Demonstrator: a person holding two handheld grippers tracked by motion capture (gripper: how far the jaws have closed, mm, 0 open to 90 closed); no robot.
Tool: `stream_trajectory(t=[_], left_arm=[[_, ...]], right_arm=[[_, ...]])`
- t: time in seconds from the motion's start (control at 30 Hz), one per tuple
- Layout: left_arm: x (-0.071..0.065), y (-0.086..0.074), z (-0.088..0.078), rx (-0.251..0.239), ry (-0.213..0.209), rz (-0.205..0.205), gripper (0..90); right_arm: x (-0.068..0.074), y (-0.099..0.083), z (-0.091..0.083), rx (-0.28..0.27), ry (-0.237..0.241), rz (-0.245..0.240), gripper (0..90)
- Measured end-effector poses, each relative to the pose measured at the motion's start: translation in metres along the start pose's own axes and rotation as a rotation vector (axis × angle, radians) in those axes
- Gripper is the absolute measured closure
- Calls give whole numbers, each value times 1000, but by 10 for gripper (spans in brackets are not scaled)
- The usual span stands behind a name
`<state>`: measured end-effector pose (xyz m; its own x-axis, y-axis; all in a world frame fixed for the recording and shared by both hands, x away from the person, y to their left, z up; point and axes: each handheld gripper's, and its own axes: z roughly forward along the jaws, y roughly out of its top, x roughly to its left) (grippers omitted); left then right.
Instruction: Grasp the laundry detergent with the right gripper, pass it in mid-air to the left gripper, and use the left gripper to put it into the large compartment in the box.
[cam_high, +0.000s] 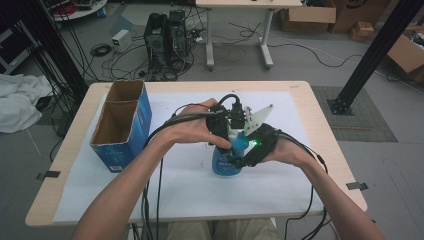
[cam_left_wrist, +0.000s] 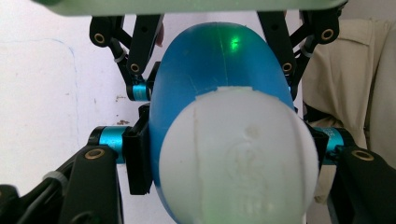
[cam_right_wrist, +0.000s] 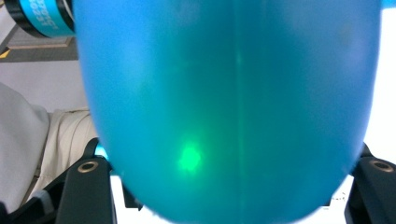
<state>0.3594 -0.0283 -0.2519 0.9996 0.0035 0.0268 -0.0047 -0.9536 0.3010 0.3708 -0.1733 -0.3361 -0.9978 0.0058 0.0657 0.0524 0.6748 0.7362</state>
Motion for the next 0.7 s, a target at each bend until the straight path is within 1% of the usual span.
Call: stream_trajectory(t=[0.03, 0.07, 0.1, 0.13, 0.17, 0.2, 0.23, 0.27, 0.3, 0.33, 0.37, 0.4, 0.47, 0.53, 0.63, 0.67, 0.7], left_arm=[[0, 0, 0, -2, 0, 2, 381], [0, 0, 0, 2, -1, -3, 381], [0, 1, 0, -4, 1, 4, 381], [-1, 0, 0, 0, 1, -3, 381], [0, 0, 0, -3, -2, -2, 381], [0, 0, 0, 2, -1, -2, 381], [0, 0, -1, 4, -3, -4, 381], [0, 1, 0, -2, -2, 2, 381], [-1, 0, -1, 5, -2, -6, 381], [0, -1, -2, 6, -1, -7, 381], [-1, 0, -1, 4, -2, -6, 381], [0, 0, -2, 6, -2, -6, 381], [0, 0, -2, 5, -4, -7, 381], [0, -1, -2, 4, -3, -8, 380], [0, -1, -3, 4, -2, -7, 381], [0, -2, -3, 0, 0, -14, 381], [1, -2, -3, -1, -1, -16, 380]], right_arm=[[0, 0, 0, 4, 0, 1, 300], [0, 0, 0, -3, 2, -1, 292], [0, 0, 0, 6, 1, 8, 274], [-1, 0, 0, -11, 8, 0, 259], [0, 0, 0, 5, -2, 11, 257], [0, 0, 0, 2, 1, 1, 257], [0, 0, 0, 6, 1, 7, 256], [0, 0, 0, 6, -1, 16, 256], [0, 0, 0, -4, 2, -2, 255], [0, 0, -2, -1, -1, 15, 250], [0, 0, -3, 1, -8, 12, 233], [0, 0, -2, -1, -2, 15, 232], [0, 0, -3, 0, -8, 13, 231], [0, 0, -2, 0, -3, 14, 231], [0, -1, -4, 13, -16, 15, 230], [0, 0, -4, 7, -13, 17, 230], [0, -1, -6, 15, -20, 22, 229]])
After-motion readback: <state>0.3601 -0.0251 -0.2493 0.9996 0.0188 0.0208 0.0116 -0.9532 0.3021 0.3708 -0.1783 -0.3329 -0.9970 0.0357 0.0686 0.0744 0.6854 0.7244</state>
